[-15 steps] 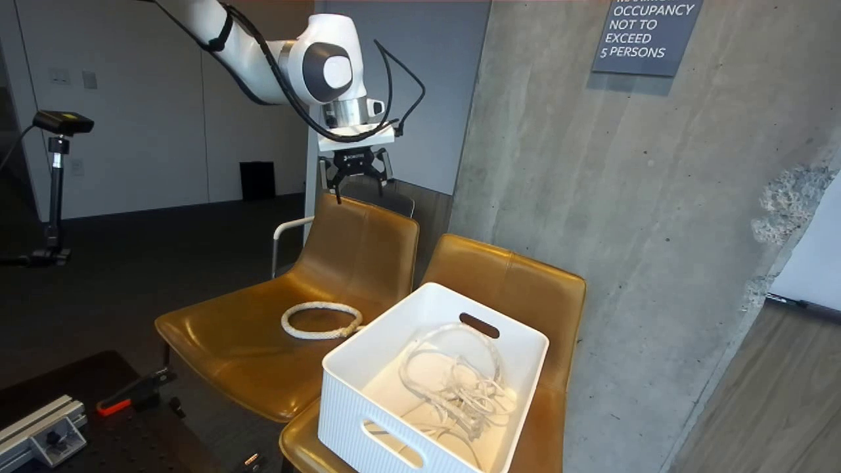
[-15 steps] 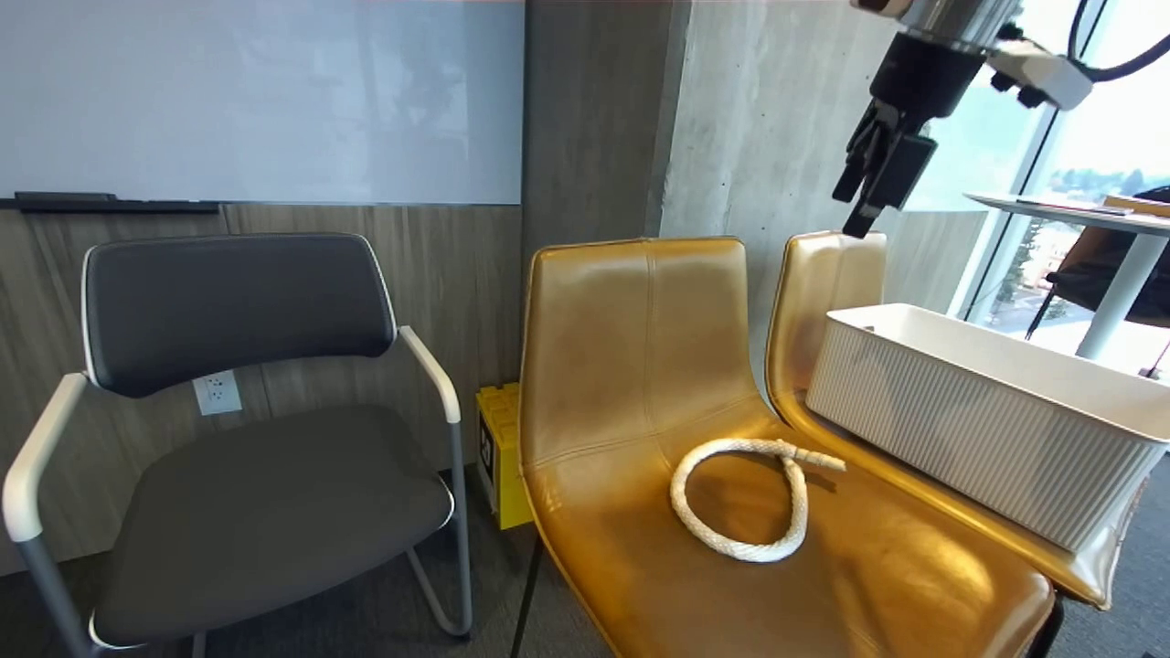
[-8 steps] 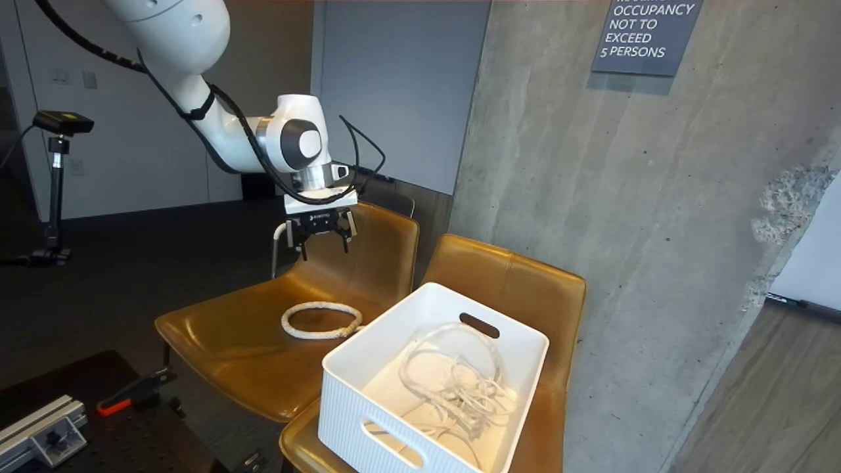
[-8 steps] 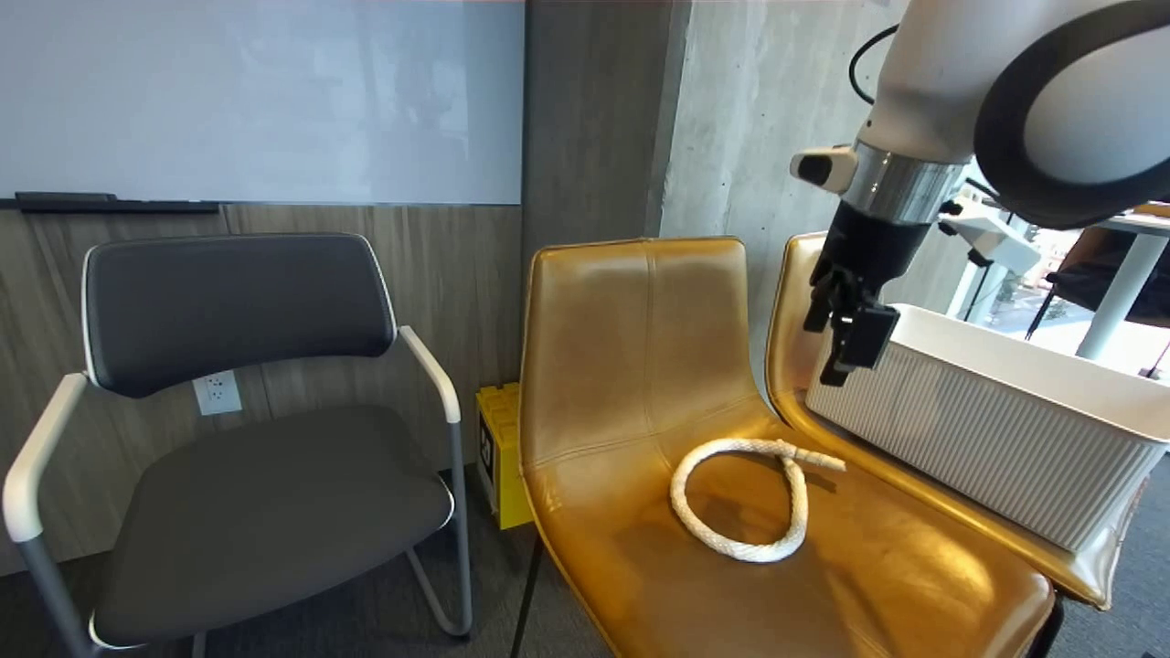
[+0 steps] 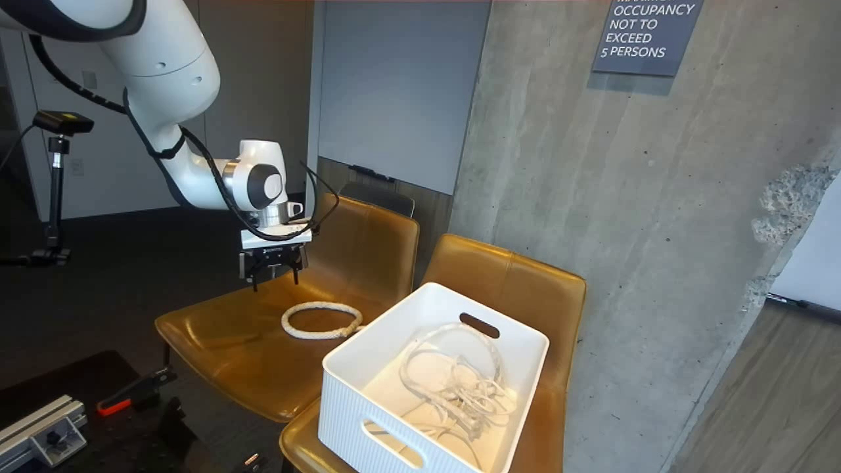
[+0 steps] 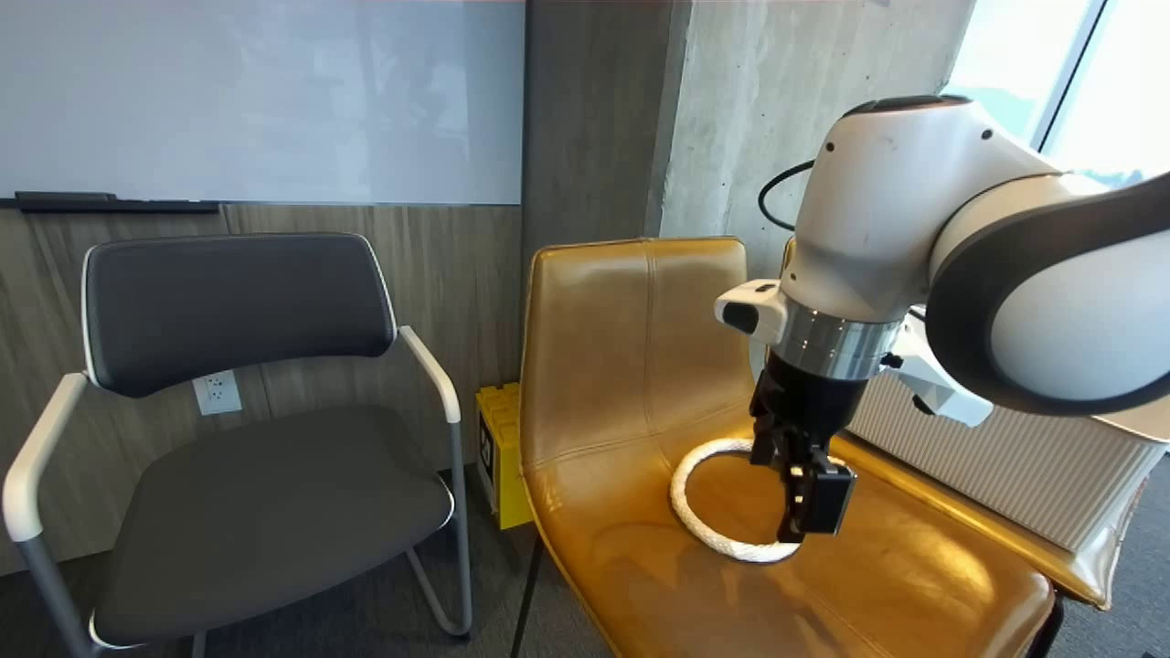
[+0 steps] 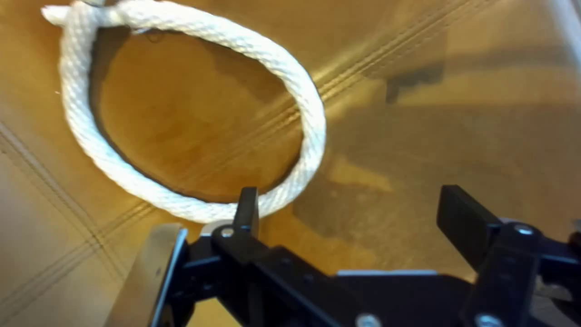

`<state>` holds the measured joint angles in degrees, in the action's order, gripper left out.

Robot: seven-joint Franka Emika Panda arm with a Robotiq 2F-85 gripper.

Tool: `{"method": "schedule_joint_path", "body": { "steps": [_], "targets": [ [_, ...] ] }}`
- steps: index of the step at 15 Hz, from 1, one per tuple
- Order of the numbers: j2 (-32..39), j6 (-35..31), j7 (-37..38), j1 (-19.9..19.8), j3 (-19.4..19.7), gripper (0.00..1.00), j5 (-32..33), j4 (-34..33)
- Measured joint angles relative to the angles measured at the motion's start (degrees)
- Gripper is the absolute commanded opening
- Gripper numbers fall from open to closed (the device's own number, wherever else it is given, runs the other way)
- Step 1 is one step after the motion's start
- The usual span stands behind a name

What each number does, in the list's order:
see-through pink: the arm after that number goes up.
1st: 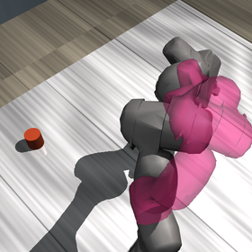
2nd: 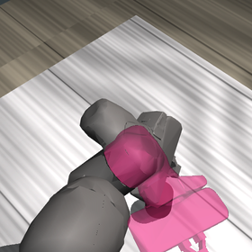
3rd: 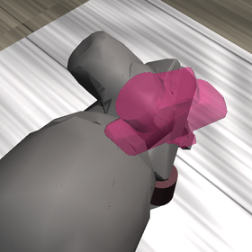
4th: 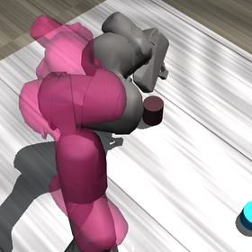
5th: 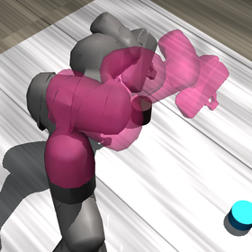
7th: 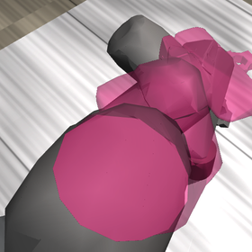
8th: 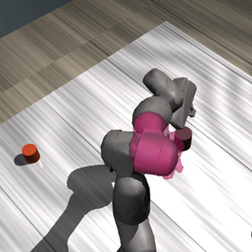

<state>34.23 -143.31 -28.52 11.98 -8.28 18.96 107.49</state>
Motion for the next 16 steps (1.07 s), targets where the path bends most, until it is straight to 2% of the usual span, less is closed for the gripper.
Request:
{"method": "schedule_joint_path", "body": {
  "steps": [4, 10, 16],
  "targets": [
    [4.0, -1.4, 0.9, 2.3, -0.6, 1.00, 0.2, -0.1],
    [5.4, -2.2, 1.1, 1.0, 1.4, 1.00, 1.1, -0.9],
    [8.2, -2.2, 1.2, 1.3, 1.5, 1.00, 2.1, -2.8]
  ]
}}
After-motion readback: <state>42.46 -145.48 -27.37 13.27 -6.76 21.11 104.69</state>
